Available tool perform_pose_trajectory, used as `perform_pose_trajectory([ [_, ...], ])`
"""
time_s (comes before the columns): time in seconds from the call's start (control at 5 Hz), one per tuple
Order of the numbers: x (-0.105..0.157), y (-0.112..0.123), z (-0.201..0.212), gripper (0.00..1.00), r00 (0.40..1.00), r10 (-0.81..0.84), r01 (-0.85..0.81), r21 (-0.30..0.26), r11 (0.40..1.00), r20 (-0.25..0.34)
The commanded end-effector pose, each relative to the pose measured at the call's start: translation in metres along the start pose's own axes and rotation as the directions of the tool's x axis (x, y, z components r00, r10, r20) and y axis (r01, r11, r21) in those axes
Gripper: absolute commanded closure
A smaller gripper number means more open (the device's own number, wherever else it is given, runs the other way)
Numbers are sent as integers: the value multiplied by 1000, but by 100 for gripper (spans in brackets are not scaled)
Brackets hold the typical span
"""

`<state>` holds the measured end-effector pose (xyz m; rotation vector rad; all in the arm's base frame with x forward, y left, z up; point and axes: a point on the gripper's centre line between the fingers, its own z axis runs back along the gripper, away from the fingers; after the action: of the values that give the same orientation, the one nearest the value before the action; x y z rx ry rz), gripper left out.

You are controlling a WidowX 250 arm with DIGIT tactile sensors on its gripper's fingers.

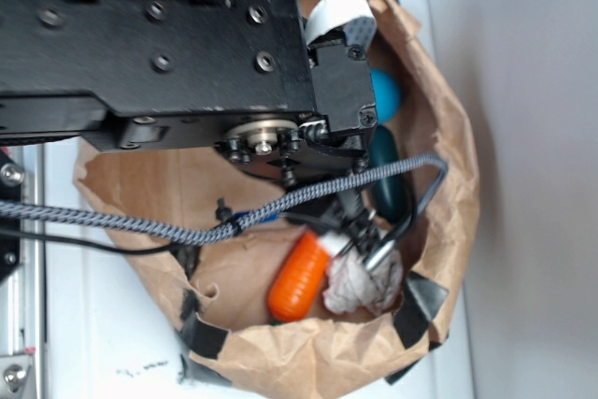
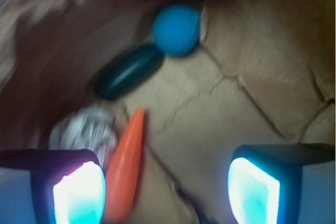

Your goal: Grab the carrot.

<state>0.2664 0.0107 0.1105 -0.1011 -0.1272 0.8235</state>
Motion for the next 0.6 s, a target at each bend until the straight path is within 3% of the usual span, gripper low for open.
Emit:
perform_pose_trajectory([
  [0.0,-21,6,-18,0,991,-135,135,-26,990,22],
  [0.4,-37,-14,-31,0,990,-142,143,-32,989,7],
])
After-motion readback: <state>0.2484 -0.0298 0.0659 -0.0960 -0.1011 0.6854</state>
